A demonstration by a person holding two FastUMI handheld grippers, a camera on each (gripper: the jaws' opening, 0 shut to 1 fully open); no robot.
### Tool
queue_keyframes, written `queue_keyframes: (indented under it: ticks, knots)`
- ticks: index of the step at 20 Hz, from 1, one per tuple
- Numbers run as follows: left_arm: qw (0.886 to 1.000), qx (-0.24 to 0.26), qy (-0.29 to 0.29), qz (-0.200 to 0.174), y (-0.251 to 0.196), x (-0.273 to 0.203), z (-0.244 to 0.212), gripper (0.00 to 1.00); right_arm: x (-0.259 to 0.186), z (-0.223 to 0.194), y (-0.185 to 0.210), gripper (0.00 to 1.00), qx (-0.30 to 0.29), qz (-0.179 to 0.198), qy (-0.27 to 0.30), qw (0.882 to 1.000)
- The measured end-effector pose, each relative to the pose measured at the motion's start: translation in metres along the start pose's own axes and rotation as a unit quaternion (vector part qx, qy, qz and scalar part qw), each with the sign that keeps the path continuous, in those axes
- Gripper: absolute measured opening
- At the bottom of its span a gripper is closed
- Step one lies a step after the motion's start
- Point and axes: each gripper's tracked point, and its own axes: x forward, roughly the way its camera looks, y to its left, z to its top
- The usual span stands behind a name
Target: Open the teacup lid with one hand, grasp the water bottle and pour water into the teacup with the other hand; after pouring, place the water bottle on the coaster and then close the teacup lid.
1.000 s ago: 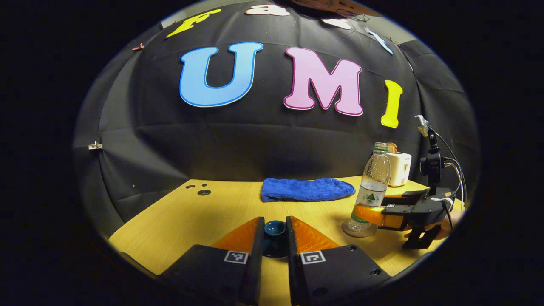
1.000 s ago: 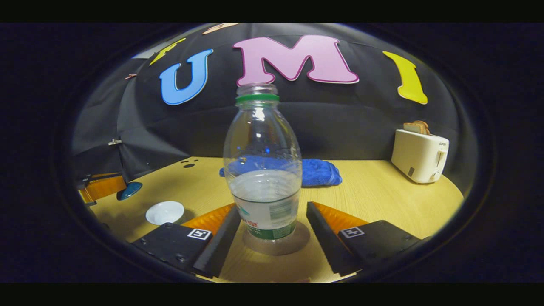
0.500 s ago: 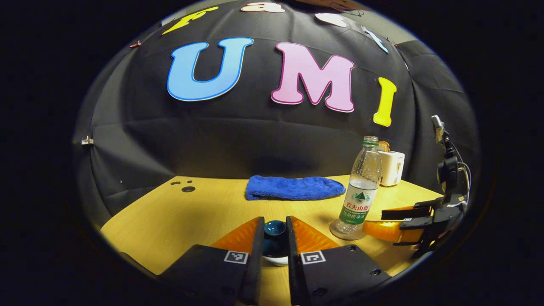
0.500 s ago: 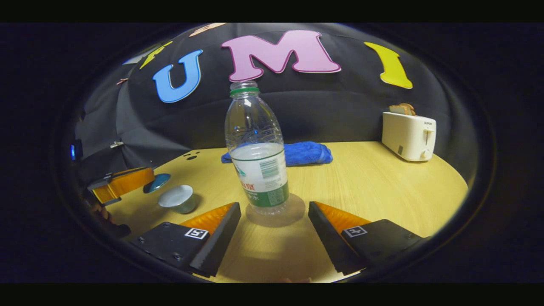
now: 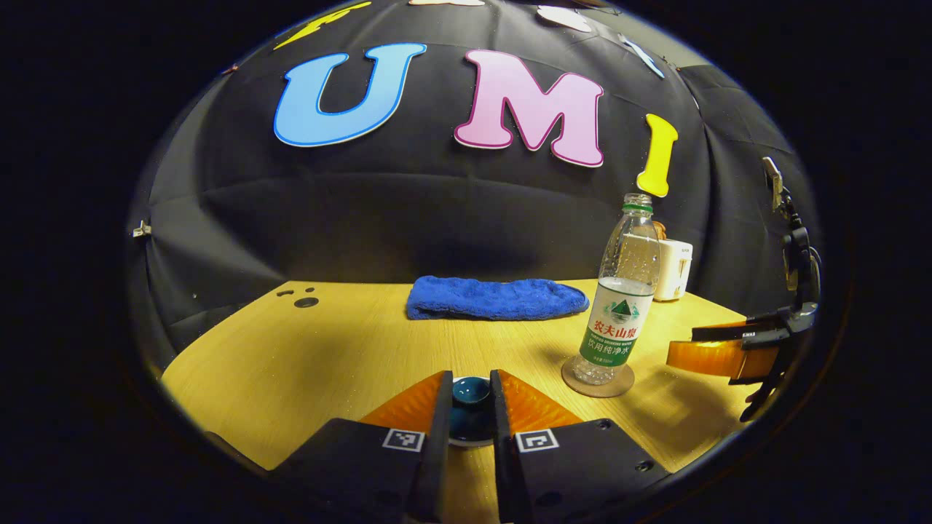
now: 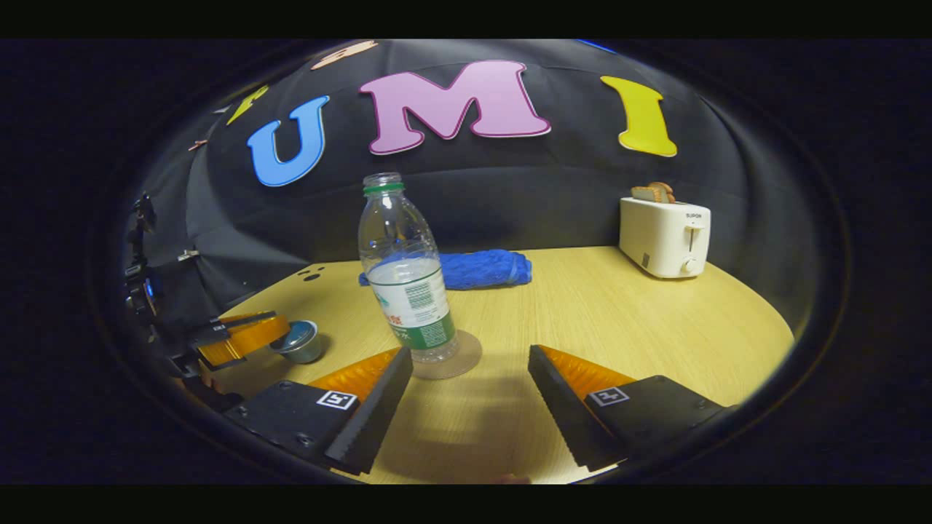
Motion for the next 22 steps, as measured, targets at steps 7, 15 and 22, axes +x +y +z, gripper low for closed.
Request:
queue_keyframes:
  ticks: [7,15,22]
  knots:
    - [1.000,0.012,-0.017,0.006,-0.002,-0.008,0.014,0.50,-0.012,0.010,0.010,0.99,-0.007,0.009,-0.001,1.000]
    - [0.999,0.019,-0.032,0.014,-0.003,-0.064,0.090,0.51,-0.060,0.089,0.037,0.99,-0.011,0.022,-0.027,0.999]
    - [0.999,0.001,-0.045,0.022,-0.005,-0.121,0.188,0.83,-0.120,0.192,0.055,0.99,-0.037,0.029,-0.078,0.996]
